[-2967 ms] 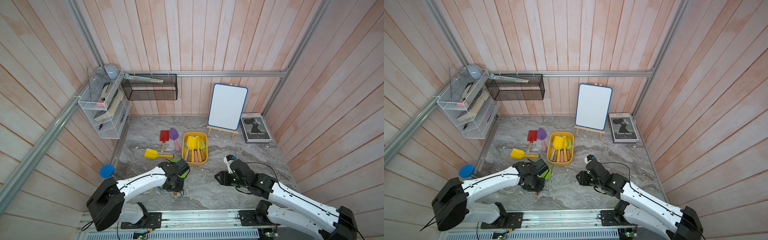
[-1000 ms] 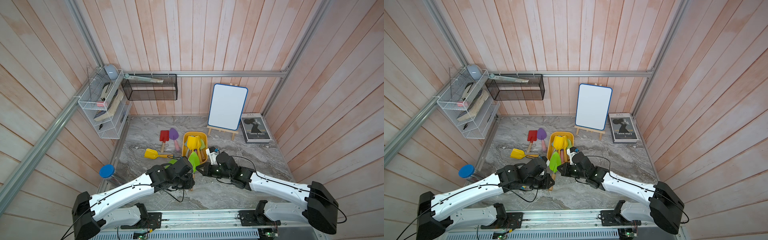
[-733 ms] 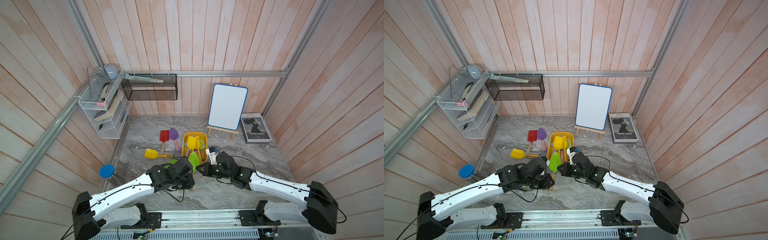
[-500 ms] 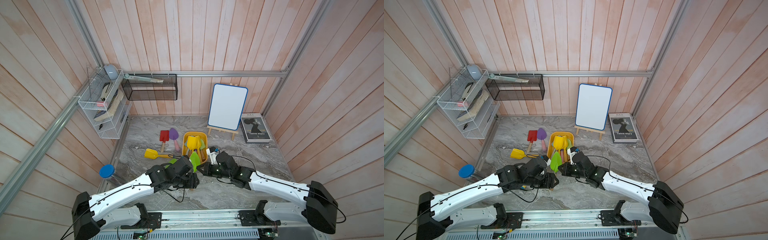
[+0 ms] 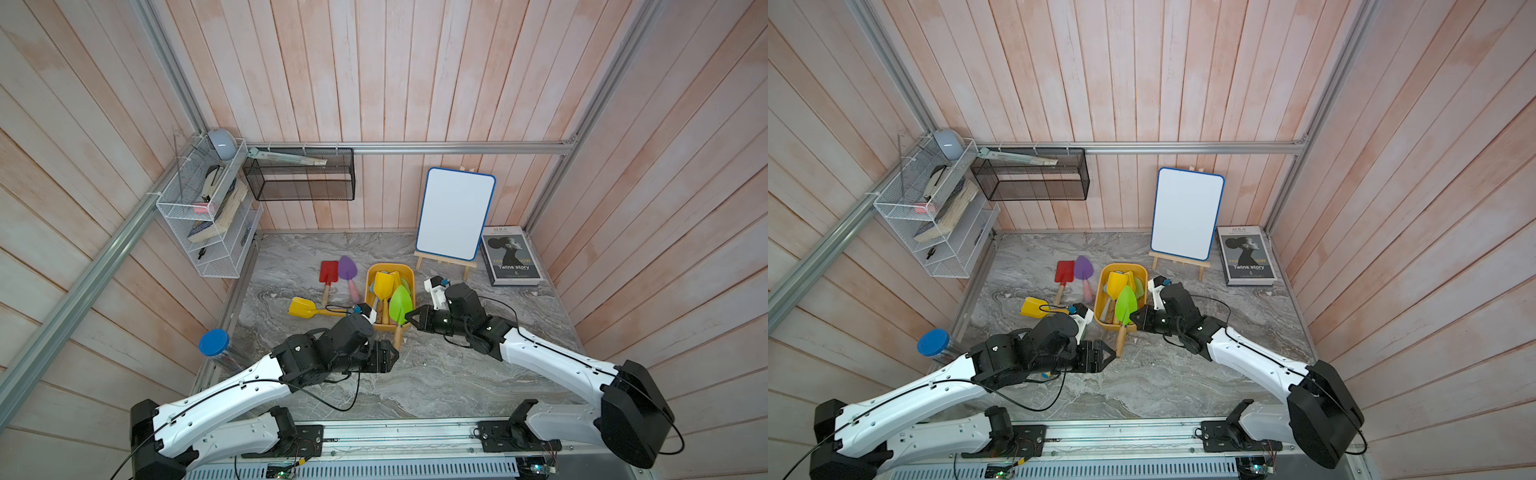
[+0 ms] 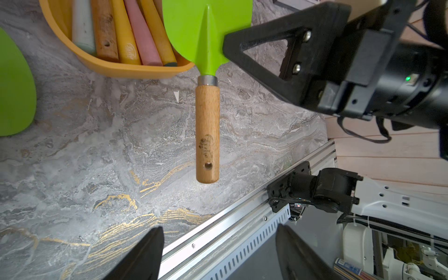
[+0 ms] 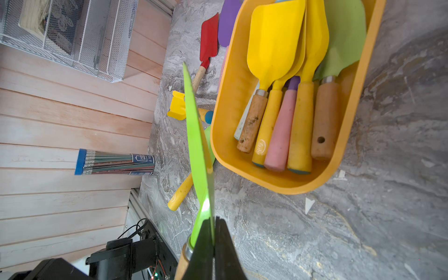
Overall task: Put the shovel into the storage box
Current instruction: Place the shovel in the storage box.
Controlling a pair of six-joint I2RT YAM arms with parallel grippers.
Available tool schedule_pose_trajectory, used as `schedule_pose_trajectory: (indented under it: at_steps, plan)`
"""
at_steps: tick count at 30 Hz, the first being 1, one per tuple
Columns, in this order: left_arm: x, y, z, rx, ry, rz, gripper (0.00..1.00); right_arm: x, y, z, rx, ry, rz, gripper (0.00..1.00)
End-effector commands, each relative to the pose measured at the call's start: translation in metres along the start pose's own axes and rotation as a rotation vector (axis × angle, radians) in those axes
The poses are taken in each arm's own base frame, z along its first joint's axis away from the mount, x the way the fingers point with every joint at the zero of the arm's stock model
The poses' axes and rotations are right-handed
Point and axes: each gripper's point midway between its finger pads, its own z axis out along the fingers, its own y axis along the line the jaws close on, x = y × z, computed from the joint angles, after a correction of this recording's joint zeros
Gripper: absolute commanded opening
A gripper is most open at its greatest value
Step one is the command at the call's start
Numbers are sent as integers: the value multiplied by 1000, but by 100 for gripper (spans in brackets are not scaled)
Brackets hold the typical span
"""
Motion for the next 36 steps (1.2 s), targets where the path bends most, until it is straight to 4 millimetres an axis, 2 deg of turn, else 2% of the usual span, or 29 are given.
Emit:
schedule_pose_trajectory:
  at_steps: [1,9,16,18,24,36]
  plan:
    - [-18,-7,-10,15,-92,30,81,-11,9,3,-46,45,-96,0]
    - [-34,-3,-14,16,-158,28,84,-53,-12,19,-25,40,-155,0]
    - [-42,-3,-19,30,-184,33,84,-80,-27,39,-7,32,-164,0]
    - [-49,2,-21,25,-204,15,84,-84,-33,49,3,32,-158,0]
    - [-52,1,-24,38,-216,22,84,-96,-46,70,21,26,-154,0]
    - [-50,1,-24,50,-213,28,84,-104,-63,97,40,27,-144,0]
